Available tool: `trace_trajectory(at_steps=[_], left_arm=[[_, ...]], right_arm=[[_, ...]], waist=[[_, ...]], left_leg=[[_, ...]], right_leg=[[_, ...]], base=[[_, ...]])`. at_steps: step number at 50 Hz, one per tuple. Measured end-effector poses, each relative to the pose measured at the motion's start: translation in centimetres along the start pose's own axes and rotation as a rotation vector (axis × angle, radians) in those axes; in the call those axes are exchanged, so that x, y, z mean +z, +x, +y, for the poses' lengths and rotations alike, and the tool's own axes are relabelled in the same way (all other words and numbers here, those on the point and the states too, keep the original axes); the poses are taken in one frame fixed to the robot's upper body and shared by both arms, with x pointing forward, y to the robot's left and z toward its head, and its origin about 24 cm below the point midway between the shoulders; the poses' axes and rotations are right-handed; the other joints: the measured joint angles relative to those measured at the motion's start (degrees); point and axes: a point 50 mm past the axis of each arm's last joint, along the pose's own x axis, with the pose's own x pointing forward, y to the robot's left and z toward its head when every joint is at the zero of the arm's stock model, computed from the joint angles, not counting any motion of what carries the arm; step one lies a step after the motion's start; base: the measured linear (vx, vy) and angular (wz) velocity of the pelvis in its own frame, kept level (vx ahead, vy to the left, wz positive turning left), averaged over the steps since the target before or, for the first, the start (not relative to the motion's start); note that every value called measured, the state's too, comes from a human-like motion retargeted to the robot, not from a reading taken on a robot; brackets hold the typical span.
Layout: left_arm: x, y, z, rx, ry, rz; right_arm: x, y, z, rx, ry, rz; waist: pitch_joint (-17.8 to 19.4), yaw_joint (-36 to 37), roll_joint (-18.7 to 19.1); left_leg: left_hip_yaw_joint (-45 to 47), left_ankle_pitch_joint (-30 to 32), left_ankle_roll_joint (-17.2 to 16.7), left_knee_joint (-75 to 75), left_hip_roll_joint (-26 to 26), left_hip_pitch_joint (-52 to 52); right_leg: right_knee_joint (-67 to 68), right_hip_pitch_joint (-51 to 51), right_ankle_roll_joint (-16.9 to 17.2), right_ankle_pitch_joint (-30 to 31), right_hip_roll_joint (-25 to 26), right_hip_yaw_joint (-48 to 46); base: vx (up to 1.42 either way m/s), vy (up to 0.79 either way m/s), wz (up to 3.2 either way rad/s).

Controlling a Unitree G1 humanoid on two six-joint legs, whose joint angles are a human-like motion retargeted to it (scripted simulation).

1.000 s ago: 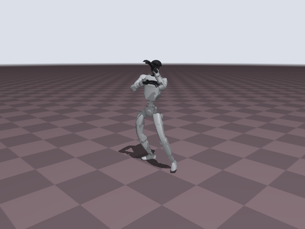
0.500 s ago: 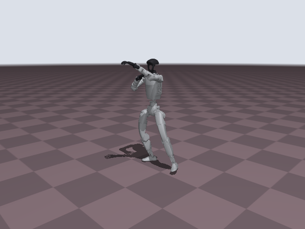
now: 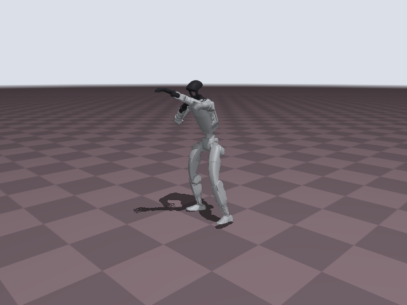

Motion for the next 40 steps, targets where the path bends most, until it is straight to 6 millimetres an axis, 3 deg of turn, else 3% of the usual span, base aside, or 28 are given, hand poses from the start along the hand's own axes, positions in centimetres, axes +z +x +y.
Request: trace_trajectory(at_steps=[6,10,13,17,21,26,30,34,40], left_arm=[[3.0,-3.2,6.1,0.326,-0.028,-0.169],[4.4,-5.2,7.6,0.459,-0.070,-0.191],[4.3,-5.4,7.7,0.452,-0.066,-0.156],[3.1,-3.0,7.4,0.354,-0.024,-0.115],[-0.2,-0.1,5.6,0.249,0.036,-0.029],[-4.4,0.8,3.5,0.064,0.169,0.122],[-6.6,0.2,4.3,0.035,0.221,0.179],[-7.1,-0.7,6.7,0.112,0.224,0.175],[-5.0,-2.1,9.2,0.284,0.148,0.122]], right_arm=[[-0.3,-0.6,1.4,0.104,-0.040,0.050],[-0.8,-0.6,3.0,0.155,-0.012,0.095],[-1.1,-0.1,3.1,0.169,-0.032,0.108],[-0.8,1.0,1.7,0.134,-0.124,0.055],[0.5,3.1,-0.9,0.007,-0.194,-0.068],[1.8,5.9,-3.2,-0.073,-0.318,-0.155],[2.6,7.2,-3.1,-0.036,-0.394,-0.199],[3.2,7.3,-2.1,0.034,-0.441,-0.225],[3.0,6.5,-1.4,0.115,-0.436,-0.185]], waist=[[1.7,3.8,-5.6],[2.3,5.8,-8.9],[2.7,7.6,-10.1],[2.9,11.8,-9.9],[3.0,16.6,-9.5],[3.1,21.5,-10.5],[3.3,23.5,-12.2],[3.5,24.8,-14.3],[3.8,27.0,-16.3]], left_leg=[[5.1,2.1,-0.7,-3.7,-0.9,-3.0],[7.1,3.2,-1.4,-6.6,-2.8,-5.0],[7.6,3.7,-2.2,-8.7,-4.1,-6.4],[7.5,4.0,-3.5,-10.5,-4.7,-8.8],[7.4,4.6,-2.7,-10.8,-4.6,-11.4],[6.8,5.5,-0.9,-11.3,-4.5,-13.5],[6.3,6.5,-0.5,-13.3,-4.9,-14.2],[5.7,8.0,-0.8,-16.8,-5.3,-14.3],[4.7,10.6,-0.9,-22.7,-5.8,-14.2]], right_leg=[[-6.6,-5.2,0.4,5.5,-1.1,4.1],[-11.9,-6.8,1.0,8.6,-2.6,4.6],[-14.9,-7.1,1.8,10.0,-4.4,0.5],[-16.6,-6.3,2.8,11.8,-6.6,-11.6],[-16.0,-4.8,3.5,14.3,-7.7,-21.2],[-14.5,-3.7,3.4,15.5,-7.2,-19.5],[-14.8,-3.9,2.7,15.6,-6.7,-17.1],[-15.6,-4.3,1.8,16.4,-6.4,-19.9],[-15.7,-5.2,1.9,18.3,-6.2,-26.2]], base=[[-0.06,0.29,-0.55],[-0.05,0.30,-0.12],[-0.04,0.27,0.09],[-0.02,0.21,0.06],[0.00,0.14,-0.06],[0.02,0.07,0.01],[0.00,0.00,0.00],[0.01,0.01,0.20],[0.00,-0.02,0.24]])
